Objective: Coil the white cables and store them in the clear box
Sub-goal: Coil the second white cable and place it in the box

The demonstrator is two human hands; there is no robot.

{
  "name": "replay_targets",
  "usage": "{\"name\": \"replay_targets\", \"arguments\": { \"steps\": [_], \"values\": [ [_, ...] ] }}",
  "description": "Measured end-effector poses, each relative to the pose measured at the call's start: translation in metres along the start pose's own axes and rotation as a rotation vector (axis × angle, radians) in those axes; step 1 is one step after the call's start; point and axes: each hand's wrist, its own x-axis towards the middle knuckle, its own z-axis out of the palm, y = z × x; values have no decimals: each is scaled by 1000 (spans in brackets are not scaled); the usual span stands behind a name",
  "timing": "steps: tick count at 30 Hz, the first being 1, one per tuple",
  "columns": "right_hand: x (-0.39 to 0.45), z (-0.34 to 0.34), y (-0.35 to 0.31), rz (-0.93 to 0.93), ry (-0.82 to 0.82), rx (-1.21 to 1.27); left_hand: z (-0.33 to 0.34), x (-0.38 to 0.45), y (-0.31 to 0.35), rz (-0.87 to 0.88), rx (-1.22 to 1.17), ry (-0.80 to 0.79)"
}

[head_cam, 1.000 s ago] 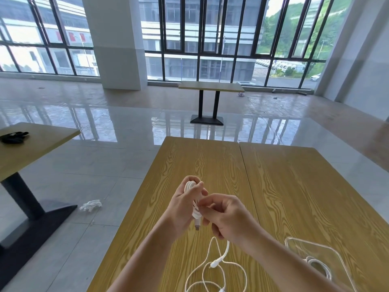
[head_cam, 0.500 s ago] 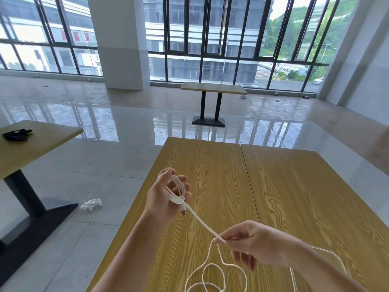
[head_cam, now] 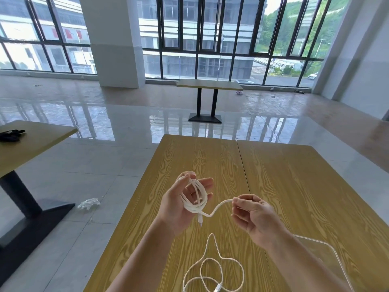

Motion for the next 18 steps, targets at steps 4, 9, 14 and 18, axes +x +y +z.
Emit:
{"name": "replay_targets", "arguments": {
  "steps": [4,9,14,18],
  "values": [
    [2,5,3,-56,37,85,0,1,-8,-22,30,-17],
    [4,5,2,-111,101,208,-1,-2,-11,-47,63,-41],
    [4,9,2,-160,122,201,-6,-1,-14,-74,79,-52],
    [-2,9,4,-186,22,-61,-5,1,-14,-75,59,-56]
  ]
}}
